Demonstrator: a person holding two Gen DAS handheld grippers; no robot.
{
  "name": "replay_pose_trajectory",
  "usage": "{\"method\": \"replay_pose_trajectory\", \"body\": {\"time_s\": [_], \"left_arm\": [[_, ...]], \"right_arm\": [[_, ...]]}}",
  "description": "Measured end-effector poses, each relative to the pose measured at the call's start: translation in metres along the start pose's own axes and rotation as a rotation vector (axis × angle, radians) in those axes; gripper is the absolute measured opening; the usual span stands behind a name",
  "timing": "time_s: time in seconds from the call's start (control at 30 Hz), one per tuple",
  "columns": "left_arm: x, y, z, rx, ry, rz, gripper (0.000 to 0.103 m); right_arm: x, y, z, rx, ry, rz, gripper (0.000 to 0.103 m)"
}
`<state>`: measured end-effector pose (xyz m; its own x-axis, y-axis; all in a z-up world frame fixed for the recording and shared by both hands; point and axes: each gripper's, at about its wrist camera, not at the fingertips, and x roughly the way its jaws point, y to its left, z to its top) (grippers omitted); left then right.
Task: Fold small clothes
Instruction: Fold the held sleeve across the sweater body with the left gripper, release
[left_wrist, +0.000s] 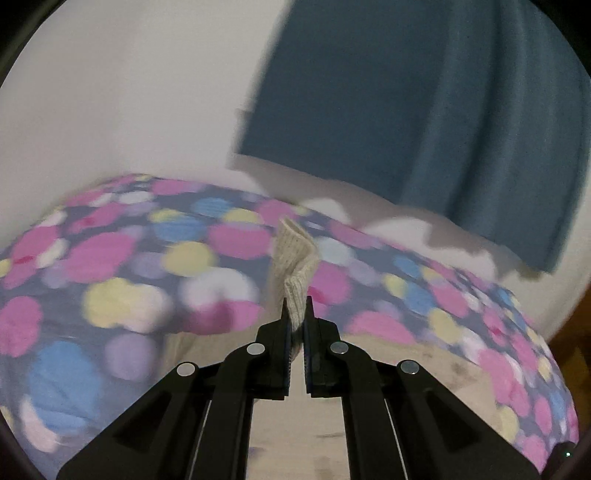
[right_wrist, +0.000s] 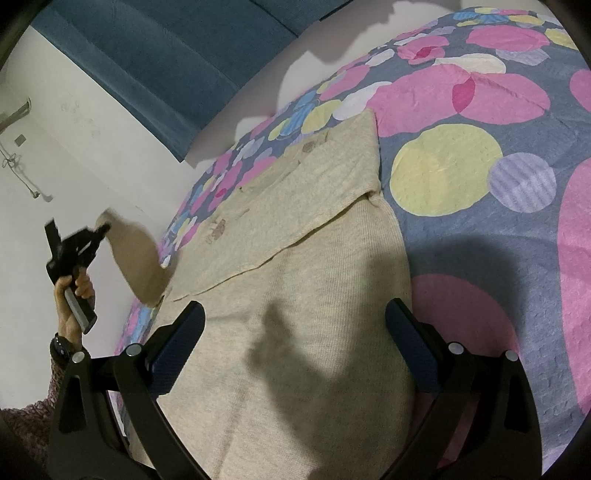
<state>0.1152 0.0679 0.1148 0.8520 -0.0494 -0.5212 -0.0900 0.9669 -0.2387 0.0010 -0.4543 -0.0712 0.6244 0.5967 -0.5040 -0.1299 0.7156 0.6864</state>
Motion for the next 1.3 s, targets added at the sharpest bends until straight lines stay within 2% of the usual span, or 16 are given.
{"method": "replay_pose_trajectory", "body": {"time_s": [0.1, 0.23, 0.5, 0.77, 1.0, 1.07, 1.13, 1.2, 1.3], "left_arm": [[0.021, -0.062, -0.019, 0.057, 0.057, -0.087, 0.005], [0.046, -0.120, -0.051, 0.113, 0.141, -0.157, 0.005], [0.078, -0.206, -0.114, 0.207, 0.263, -0.235, 0.005], [0.096, -0.240, -0.149, 0.248, 0.336, -0.271, 0.005], [0.112, -0.245, -0.173, 0.271, 0.407, -0.283, 0.006], [0.114, -0.244, -0.177, 0.265, 0.430, -0.295, 0.011], [0.108, -0.241, -0.177, 0.251, 0.437, -0.318, 0.021], [0.097, -0.236, -0.172, 0.240, 0.428, -0.346, 0.040], [0.071, -0.215, -0.157, 0.218, 0.386, -0.375, 0.057]], "right_arm": [[0.000, 0.000, 0.000, 0.000, 0.000, 0.001, 0.098], [-0.001, 0.000, -0.001, 0.000, -0.001, 0.002, 0.098], [-0.001, 0.000, -0.002, 0.006, -0.006, 0.012, 0.098], [-0.001, 0.000, -0.003, 0.008, -0.012, 0.016, 0.098], [-0.003, 0.000, -0.004, 0.010, -0.014, 0.020, 0.098], [-0.003, 0.000, -0.004, 0.009, -0.015, 0.021, 0.098], [-0.003, -0.001, -0.004, 0.009, -0.014, 0.021, 0.098], [-0.004, -0.001, -0.004, 0.009, -0.016, 0.022, 0.098], [-0.006, 0.000, -0.005, 0.009, -0.022, 0.027, 0.098]]}}
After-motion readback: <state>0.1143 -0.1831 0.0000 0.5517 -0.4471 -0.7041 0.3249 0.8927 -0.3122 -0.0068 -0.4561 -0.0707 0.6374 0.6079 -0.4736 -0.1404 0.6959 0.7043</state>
